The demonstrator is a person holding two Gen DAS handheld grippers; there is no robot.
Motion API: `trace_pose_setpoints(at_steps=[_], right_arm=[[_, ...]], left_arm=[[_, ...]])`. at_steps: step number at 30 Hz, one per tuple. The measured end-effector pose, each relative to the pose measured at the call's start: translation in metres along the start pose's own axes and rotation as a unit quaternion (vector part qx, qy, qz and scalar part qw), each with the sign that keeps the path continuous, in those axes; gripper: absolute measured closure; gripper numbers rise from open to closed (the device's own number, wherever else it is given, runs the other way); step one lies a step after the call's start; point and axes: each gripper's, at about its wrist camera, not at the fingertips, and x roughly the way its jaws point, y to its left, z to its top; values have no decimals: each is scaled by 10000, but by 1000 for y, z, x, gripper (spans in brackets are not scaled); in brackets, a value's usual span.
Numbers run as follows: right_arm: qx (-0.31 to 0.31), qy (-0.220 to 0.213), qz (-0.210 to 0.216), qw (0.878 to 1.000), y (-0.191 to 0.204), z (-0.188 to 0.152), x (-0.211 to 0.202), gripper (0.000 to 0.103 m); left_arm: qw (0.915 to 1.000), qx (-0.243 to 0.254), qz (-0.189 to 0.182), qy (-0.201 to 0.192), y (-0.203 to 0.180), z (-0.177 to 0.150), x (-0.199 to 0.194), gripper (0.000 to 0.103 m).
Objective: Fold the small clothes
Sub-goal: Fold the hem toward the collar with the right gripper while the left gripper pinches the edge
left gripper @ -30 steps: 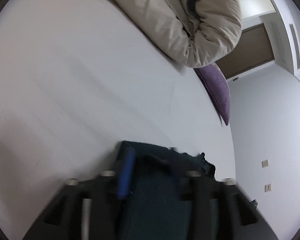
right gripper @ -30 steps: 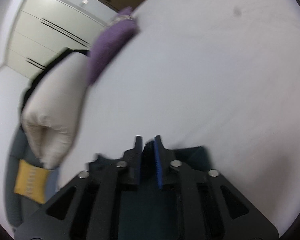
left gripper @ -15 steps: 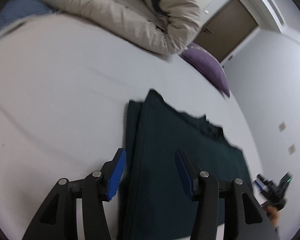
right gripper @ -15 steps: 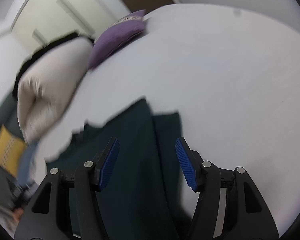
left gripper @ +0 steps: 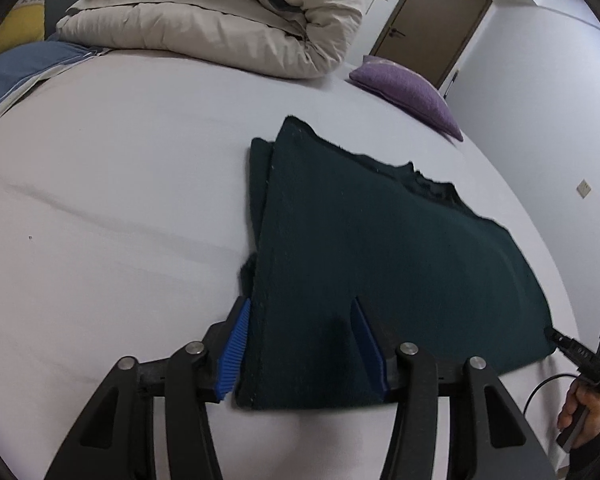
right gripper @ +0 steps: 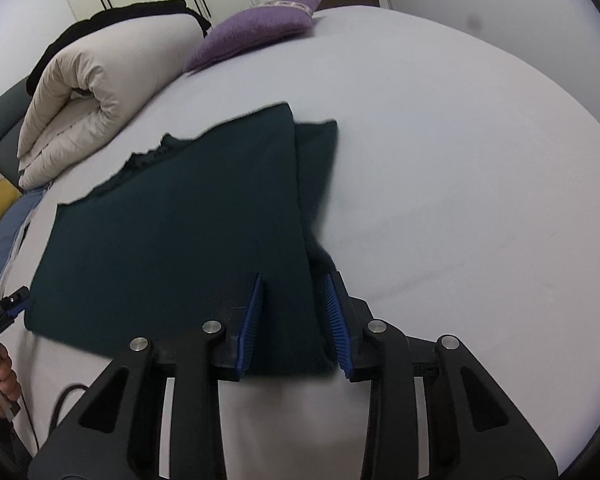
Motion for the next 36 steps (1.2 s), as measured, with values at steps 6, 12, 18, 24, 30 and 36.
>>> trace_pose_setpoints(at_steps=[6,12,18,24,30,36], right_arm=[[-23,-88,-22,10000,-5,-12,-10,94],[-331,-278,-178,9989,6,-15,-32,98],[-233,-248,-191,9992,0,-21,-43,98],[56,-94,-99,9999,-16,-36,-32,98],[29,-171,-118,9998,-14,-39,-34,98],[118,-96,-107,9998,-22,-43,-26,98]], left_arm=[[9998,29,183,43,3,-1,4,84],[9995,108,288,89,5,-2,6,95],[9994,160,276,129,8,-3,6,96],[9991,250,279,183,10,-8,7,96],[9990,292,273,191,9,-9,5,96],[9991,317,219,200,11,-12,4,96]])
